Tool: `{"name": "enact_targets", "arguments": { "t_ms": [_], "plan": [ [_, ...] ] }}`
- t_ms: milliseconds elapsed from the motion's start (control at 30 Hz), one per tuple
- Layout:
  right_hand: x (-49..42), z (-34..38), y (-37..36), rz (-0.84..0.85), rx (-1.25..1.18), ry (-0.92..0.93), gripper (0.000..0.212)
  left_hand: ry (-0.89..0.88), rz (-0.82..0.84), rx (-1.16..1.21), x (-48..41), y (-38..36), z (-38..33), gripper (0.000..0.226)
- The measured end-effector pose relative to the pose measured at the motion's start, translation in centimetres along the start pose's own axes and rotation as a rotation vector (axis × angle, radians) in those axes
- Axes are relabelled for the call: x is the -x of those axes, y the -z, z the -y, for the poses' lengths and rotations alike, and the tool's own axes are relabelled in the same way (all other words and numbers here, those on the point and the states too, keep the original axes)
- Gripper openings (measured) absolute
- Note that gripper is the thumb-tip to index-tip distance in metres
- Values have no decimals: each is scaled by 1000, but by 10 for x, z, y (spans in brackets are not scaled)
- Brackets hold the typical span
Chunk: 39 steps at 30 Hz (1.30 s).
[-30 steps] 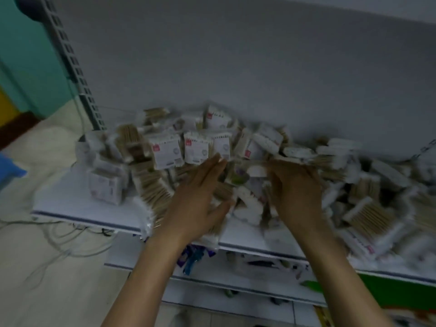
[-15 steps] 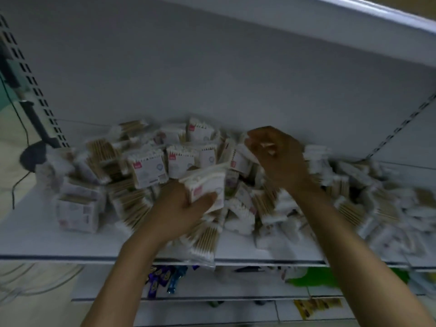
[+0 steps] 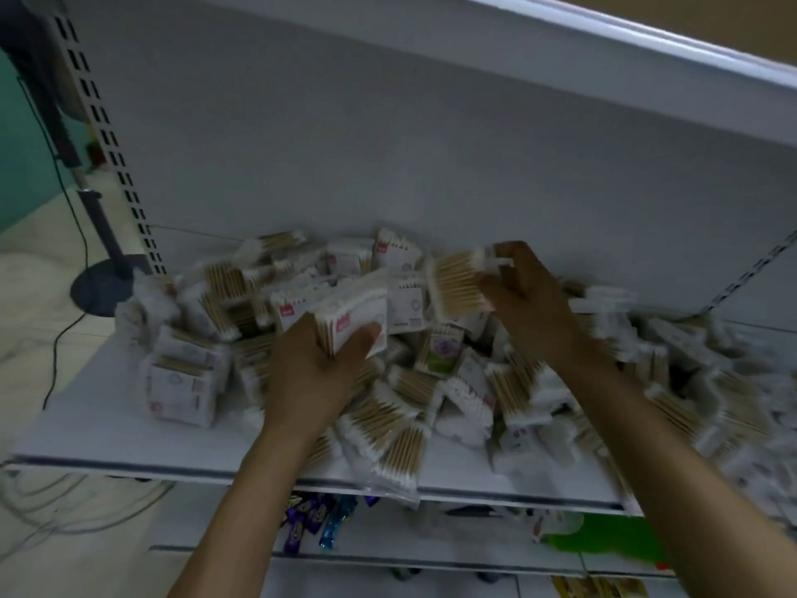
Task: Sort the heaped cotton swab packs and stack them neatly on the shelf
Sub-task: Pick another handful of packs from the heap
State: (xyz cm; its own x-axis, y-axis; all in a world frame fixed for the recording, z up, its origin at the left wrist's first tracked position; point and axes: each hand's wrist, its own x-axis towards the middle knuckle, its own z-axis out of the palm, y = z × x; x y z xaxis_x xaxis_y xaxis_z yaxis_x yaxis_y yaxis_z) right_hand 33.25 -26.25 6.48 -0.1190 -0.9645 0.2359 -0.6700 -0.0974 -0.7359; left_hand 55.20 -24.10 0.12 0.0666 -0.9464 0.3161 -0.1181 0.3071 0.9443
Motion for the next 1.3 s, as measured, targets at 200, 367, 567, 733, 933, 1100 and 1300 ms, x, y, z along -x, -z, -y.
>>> {"name": "enact_targets", "arguments": {
  "t_ms": [200, 367, 567, 733, 933, 1100, 1300],
  "plan": [
    [30, 32, -18, 115, -246, -319, 29, -143, -104, -31, 1, -4, 2, 33],
    [57, 61, -56, 254, -446, -340, 19, -180, 242, -120, 11, -6, 6, 79],
    [55, 77, -69, 324, -547, -456, 29, -49, 183, -177, 7, 26, 30, 95],
    [45, 83, -82, 418, -463, -355, 27, 47, 47, 56, 14, 45, 43, 79],
    [-4, 70, -106, 347, -145, -84, 8, 240, -200, 477, 13, 86, 42, 80],
    [-68, 86, -149, 243, 273, 400, 36, 263, -240, 574, 19, 97, 36, 98],
    [-115, 93, -193, 494, 667, 434, 63, 316, -293, 595, 37, 99, 36, 52]
  ]
}}
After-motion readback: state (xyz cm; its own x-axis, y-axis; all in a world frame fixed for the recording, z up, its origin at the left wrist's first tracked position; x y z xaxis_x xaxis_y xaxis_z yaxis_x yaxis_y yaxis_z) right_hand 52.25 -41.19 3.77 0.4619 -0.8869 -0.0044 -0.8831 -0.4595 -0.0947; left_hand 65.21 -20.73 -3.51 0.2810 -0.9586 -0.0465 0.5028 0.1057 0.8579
